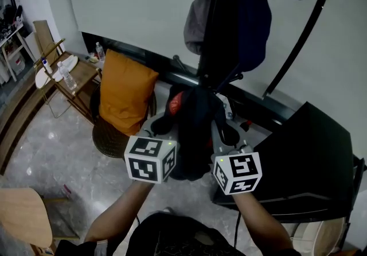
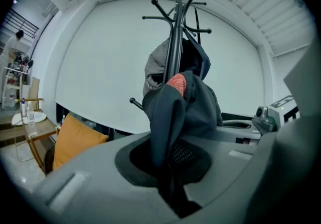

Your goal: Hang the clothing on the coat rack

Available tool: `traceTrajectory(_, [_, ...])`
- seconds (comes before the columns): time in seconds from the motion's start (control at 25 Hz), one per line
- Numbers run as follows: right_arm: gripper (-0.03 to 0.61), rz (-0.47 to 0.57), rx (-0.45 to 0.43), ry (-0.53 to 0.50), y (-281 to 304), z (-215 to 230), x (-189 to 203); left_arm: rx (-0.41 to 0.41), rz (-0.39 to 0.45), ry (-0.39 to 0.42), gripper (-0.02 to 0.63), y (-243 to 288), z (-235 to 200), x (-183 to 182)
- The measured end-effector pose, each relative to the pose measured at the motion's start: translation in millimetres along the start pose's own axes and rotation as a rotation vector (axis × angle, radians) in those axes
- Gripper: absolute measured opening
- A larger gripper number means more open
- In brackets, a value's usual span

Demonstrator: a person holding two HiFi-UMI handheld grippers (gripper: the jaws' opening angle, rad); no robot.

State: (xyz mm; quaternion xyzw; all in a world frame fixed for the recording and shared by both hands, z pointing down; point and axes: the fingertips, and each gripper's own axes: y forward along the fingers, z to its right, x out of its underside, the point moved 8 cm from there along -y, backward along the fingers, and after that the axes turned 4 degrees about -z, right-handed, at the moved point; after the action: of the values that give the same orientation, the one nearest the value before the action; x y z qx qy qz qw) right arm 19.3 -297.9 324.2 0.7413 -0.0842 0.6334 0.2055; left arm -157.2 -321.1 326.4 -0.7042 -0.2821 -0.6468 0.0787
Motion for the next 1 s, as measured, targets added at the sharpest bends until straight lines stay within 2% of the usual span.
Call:
traceTrajectory(0.4, [0.021, -0.024, 0.011, 0.023, 23, -3, 1, 0.038, 0.003, -0.009, 0.034, 20, -13, -3])
traceTrajectory(1.0, [0.021, -0.008, 0.042, 0.063, 38, -9, 5, 0.111, -0.003, 0.028, 0.034, 35, -15, -4])
